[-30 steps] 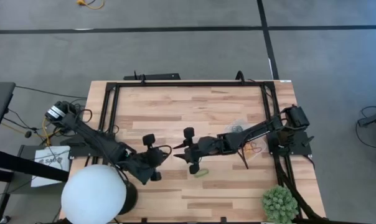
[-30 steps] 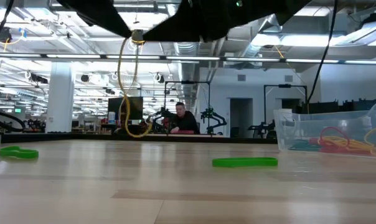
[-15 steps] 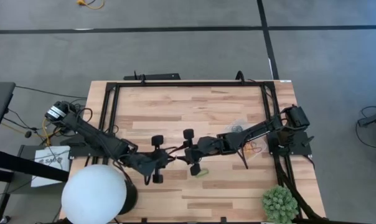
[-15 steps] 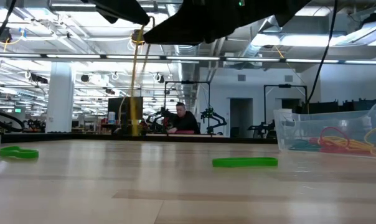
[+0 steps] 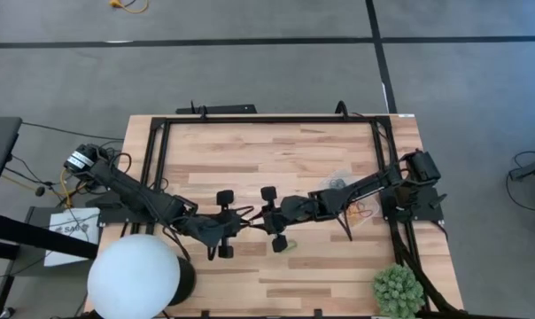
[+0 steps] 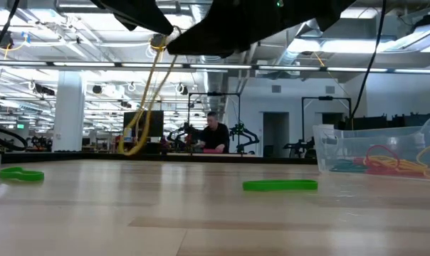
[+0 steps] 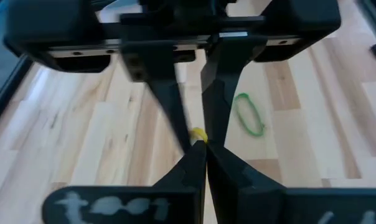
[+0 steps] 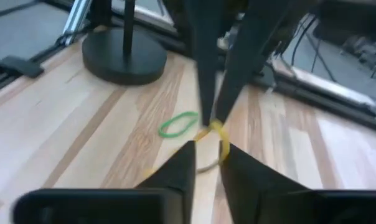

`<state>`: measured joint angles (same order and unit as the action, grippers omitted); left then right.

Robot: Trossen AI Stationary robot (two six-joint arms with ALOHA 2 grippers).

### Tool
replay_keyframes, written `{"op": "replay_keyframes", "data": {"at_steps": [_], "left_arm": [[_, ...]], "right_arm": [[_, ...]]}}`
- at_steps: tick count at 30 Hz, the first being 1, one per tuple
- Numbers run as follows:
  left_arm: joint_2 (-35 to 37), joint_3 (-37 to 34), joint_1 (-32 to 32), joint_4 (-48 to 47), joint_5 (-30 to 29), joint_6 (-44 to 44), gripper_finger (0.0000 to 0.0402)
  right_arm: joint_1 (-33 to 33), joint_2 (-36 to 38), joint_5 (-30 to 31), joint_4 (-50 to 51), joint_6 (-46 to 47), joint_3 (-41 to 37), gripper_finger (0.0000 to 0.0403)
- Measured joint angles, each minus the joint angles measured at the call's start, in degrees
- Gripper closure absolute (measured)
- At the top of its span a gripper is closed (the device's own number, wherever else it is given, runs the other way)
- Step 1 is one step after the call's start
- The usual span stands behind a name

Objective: Pick and place items into bin
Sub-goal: Put the yellow rubber band into the transparent bin

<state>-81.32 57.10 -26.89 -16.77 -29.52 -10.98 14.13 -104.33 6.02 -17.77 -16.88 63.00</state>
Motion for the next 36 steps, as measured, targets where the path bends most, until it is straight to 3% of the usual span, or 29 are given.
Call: {"op": "replay_keyframes", "data": {"at_steps": [4, 7, 16, 23, 28, 30, 33, 36], "left_arm": [[0.0, 0.0, 0.0, -1.0, -1.4, -0.1, 0.0401], [0.0, 0.0, 0.0, -1.0, -2.4, -0.3, 0.0401], [0.0, 0.0, 1.2, -8.3, -7.5, -7.8, 0.0399], [-0.5, 0.0, 3.4, -12.9, -7.9, -11.4, 0.0347], [-1.5, 0.1, 4.7, -14.6, -8.0, -14.1, 0.0309], [-2.3, 0.1, 5.0, -16.0, -7.9, -15.5, 0.0302], [-3.2, 0.0, 5.2, -17.5, -7.9, -17.0, 0.0299], [-4.3, 0.0, 5.2, -19.5, -7.7, -17.4, 0.0298]], "right_arm": [[0.0, 0.0, 0.0, 1.0, 0.0, 0.0, 0.0394], [0.0, 0.0, 1.2, 1.1, 1.0, 0.0, 0.0391], [0.5, 0.0, 15.6, 6.2, 2.9, 0.0, 0.0396], [0.5, 0.1, 25.9, 12.0, 6.4, 0.0, 0.0399], [2.0, 2.3, 48.4, 27.2, 9.9, 0.1, 0.0401], [2.9, 4.4, 53.8, 37.7, 15.5, 0.0, 0.0401], [4.5, 8.9, 53.6, 52.9, 28.3, 1.0, 0.0401], [6.0, 13.9, 49.0, 67.9, 45.8, 1.7, 0.0401]]}}
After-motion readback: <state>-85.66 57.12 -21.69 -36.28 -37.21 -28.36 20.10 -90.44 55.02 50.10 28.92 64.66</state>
